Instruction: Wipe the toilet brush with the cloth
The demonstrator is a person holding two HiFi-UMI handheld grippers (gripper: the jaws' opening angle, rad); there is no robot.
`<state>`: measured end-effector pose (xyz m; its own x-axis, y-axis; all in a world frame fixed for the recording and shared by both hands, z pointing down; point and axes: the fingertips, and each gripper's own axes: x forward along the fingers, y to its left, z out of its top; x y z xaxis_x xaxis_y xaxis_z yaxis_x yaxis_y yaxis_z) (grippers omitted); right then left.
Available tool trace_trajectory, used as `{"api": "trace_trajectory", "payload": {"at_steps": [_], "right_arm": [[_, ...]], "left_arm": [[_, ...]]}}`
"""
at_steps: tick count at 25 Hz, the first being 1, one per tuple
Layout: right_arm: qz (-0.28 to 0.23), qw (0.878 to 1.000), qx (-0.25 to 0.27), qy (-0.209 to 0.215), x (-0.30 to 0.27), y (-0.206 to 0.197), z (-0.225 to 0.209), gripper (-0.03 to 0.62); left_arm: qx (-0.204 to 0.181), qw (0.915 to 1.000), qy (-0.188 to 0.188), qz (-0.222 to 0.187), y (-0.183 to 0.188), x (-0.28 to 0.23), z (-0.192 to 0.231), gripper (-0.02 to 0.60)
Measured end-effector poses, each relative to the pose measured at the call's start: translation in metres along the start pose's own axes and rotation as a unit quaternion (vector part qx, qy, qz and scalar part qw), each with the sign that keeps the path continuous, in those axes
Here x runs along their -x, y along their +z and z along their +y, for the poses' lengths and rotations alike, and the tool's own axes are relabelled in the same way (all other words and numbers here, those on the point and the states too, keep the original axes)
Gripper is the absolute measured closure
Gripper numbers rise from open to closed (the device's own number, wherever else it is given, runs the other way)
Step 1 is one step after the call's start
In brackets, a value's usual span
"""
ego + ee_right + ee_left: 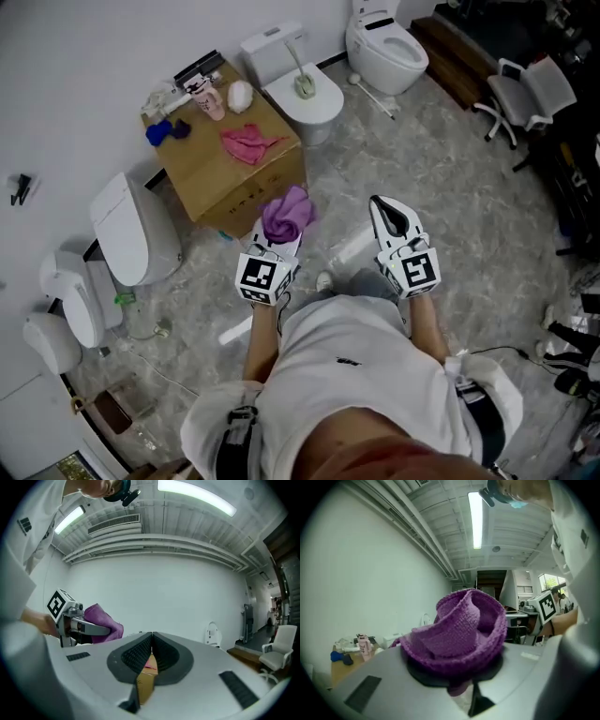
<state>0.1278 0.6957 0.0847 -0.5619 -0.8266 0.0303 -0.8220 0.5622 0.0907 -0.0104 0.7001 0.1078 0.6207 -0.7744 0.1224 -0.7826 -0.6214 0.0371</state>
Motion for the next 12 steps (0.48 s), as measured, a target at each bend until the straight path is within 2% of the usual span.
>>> {"api": "trace_trajectory", "payload": {"at_steps": [5, 12], "right_arm": [[0.008, 1.000, 0.011, -0.004, -0.019, -0.003, 0.007, 0.597], [0.021, 1.000, 0.016, -0.015, -0.045, -0.007, -0.005, 0.597]], "left_arm": [[0.003, 0.9998, -0.018, 0.002, -0.003, -0.007, 0.018, 0.494], [0.012, 0.9995, -0.030, 0.000, -0.003, -0.028, 0.037, 0.494]]}}
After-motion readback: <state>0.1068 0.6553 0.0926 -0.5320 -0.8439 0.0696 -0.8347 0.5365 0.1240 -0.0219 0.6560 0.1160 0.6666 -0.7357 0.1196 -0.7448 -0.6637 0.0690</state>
